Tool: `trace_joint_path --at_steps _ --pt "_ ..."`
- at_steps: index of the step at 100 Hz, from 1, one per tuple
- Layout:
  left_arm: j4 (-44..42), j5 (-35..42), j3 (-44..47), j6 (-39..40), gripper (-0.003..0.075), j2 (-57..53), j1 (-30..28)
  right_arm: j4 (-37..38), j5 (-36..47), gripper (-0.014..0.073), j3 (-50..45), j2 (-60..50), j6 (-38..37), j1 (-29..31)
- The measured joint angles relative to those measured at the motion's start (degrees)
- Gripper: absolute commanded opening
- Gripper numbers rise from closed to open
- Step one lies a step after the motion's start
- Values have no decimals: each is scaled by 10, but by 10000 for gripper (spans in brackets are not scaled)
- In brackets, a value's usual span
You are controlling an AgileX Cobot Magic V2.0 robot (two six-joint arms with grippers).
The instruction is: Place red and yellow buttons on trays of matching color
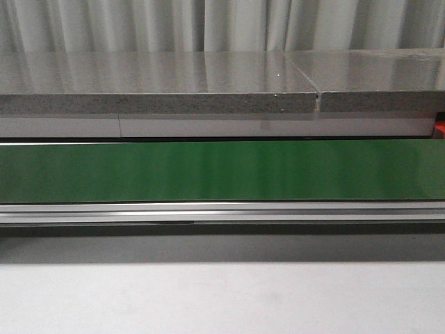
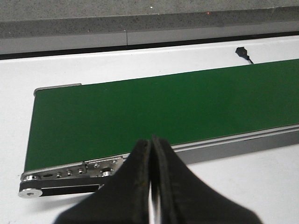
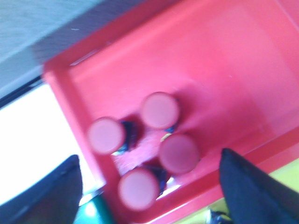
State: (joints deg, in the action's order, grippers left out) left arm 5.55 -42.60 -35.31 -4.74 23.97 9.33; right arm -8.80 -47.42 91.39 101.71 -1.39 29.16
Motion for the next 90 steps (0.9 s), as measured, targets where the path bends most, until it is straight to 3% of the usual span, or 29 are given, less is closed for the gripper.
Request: trace_joint_path --at_steps 25,70,90 --pt "0 0 0 0 -21 0 0 9 -27 -69 0 -59 7 -71" --pt "0 0 0 0 -21 0 0 10 -41 -67 0 -121 8 -236" --pt "0 0 0 0 -21 0 0 10 -13 -67 -42 -151 8 -290"
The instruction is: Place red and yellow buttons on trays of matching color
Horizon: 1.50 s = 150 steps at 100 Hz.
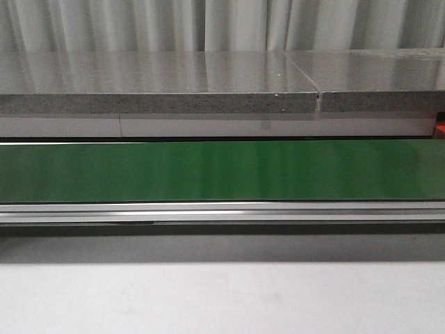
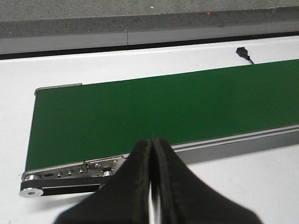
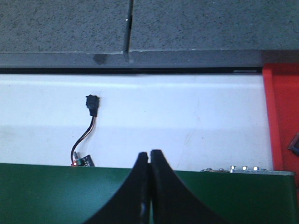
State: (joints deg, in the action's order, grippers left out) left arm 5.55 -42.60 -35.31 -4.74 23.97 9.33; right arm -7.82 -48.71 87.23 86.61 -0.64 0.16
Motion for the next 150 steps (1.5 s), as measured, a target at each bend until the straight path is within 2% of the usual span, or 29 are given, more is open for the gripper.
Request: trace_joint_path --at_steps 71,102,150 --pt "0 0 0 0 -21 0 0 47 238 -67 -336 -267 0 -13" --pt "0 0 0 0 -21 0 0 78 247 -67 -427 -372 1 -13" --pt "0 0 0 0 -21 0 0 82 268 -67 -546 -559 1 -13"
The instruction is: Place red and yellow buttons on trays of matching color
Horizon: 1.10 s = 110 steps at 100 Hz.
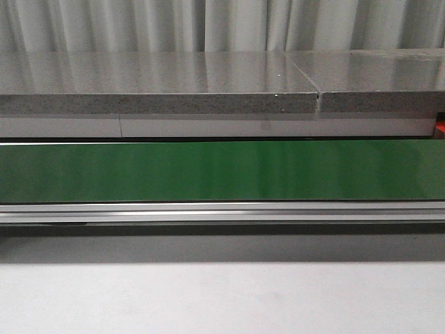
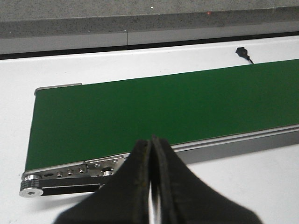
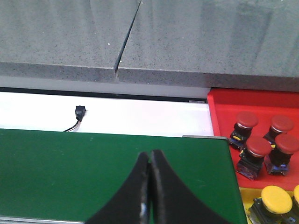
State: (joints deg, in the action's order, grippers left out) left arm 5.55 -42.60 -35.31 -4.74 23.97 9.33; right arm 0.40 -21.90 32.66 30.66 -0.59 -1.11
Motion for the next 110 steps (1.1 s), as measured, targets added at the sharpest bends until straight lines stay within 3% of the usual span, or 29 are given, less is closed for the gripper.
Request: trace_joint_path --at_steps 19,38,55,91,110 --pt "0 0 0 0 -21 0 0 -4 44 -67 -78 -74 0 0" --pt "0 0 0 0 -21 0 0 -8 142 -67 -168 -111 -1 0" --pt "0 0 0 0 -21 0 0 7 189 -67 -232 -162 -32 27" --pt "0 0 0 0 -21 0 0 52 205 -67 -336 -303 -76 58" --pt "0 1 1 0 -21 -2 0 52 190 -67 -342 -312 -76 58"
